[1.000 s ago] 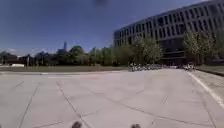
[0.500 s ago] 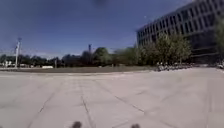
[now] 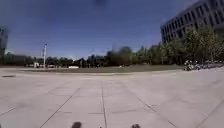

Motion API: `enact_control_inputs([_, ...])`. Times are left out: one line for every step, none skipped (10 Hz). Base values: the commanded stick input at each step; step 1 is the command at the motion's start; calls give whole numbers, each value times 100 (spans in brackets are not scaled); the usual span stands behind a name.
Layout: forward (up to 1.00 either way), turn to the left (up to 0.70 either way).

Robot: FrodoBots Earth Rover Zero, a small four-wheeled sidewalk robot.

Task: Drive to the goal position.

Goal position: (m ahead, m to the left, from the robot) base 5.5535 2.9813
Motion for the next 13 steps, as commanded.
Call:
enact_control_inputs([85,37])
enact_control_inputs([85,37])
enact_control_inputs([85,37])
enact_control_inputs([85,37])
enact_control_inputs([85,37])
enact_control_inputs([85,20])
enact_control_inputs([85,3])
enact_control_inputs([85,3])
enact_control_inputs([85,3])
enact_control_inputs([85,3])
enact_control_inputs([85,3])
enact_control_inputs([85,3])
enact_control_inputs([85,3])
